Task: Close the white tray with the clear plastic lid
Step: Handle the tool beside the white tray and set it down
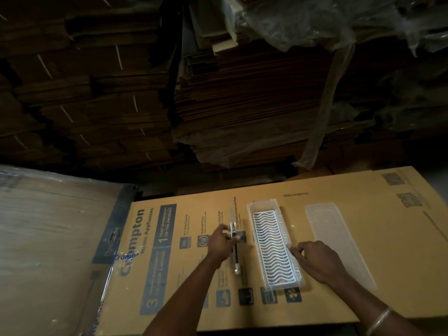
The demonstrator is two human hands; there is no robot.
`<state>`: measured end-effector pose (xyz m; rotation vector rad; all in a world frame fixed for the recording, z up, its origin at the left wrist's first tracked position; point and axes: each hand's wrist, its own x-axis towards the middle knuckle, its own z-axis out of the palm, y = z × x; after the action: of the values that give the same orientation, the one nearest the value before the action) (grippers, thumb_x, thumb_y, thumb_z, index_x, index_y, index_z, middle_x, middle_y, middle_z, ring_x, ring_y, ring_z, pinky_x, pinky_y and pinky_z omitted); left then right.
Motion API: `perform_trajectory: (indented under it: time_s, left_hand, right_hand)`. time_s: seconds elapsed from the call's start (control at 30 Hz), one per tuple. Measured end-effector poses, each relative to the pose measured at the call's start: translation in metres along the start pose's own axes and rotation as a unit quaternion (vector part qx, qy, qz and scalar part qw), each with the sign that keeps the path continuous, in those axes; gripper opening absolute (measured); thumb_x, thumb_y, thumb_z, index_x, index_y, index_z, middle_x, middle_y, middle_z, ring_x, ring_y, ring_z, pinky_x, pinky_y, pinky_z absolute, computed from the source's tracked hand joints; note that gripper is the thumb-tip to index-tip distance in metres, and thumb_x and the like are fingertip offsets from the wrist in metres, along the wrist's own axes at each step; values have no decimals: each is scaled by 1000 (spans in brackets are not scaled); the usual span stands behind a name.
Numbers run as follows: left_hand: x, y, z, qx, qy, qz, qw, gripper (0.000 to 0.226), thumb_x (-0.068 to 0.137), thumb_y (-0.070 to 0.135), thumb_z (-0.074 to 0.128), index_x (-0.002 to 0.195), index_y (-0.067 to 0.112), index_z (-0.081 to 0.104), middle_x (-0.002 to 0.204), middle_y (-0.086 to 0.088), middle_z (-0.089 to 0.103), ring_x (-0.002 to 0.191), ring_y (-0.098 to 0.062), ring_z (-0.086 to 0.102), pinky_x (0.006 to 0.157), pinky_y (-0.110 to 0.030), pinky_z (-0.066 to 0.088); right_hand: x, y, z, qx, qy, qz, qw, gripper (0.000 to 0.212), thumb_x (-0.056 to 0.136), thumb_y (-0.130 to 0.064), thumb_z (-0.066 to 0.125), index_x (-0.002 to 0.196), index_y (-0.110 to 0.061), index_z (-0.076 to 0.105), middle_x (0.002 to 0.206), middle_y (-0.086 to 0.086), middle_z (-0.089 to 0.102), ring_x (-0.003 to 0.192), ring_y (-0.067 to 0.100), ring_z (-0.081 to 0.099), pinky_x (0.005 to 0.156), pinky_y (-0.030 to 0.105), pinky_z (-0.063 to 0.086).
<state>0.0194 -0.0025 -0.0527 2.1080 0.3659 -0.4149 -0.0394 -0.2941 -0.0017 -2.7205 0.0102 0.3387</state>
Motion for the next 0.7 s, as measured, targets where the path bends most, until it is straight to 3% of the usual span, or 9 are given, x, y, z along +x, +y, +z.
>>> perform_trajectory:
  time_s: [0.1,0.23,0.37,0.53,0.7]
  left_hand:
    - [-10,31,-15,-131,-27,26,991,42,89,16,78,116,10,46,104,-21,71,89,-30,73,74,-42,64]
    - [-16,54,-23,-157,-12,73,985,26,89,13,77,108,5,61,105,-8,70,81,-19,71,72,-34,63]
    - [-19,64,-24,-199,-6,83,977,14,99,18,65,105,6,67,104,-16,70,87,-22,70,77,-35,63]
    - [-20,74,-27,-219,-16,87,972,16,103,11,58,117,9,66,115,-15,70,102,-29,72,84,-41,66]
    - [-20,83,-28,-216,-42,90,971,38,97,0,63,131,17,62,127,-6,66,103,-31,72,87,-35,64]
  right_hand:
    - [6,-1,-1,6,4,-2,1000,58,94,-68,33,97,-27,75,61,-12,58,62,5,60,59,28,50]
    - [10,-5,1,6,6,-10,1000,60,94,-68,33,100,-27,75,65,-9,63,64,6,62,54,26,45]
    - [15,-11,0,9,17,-10,1000,75,87,-76,20,99,-26,74,58,-9,58,57,4,60,50,24,41]
    - [23,-13,1,28,14,-8,999,91,80,-86,7,95,-26,74,72,-2,72,60,5,63,60,33,56]
    - [29,-14,0,29,19,-12,999,92,81,-86,7,100,-25,74,74,0,74,64,8,66,64,35,59]
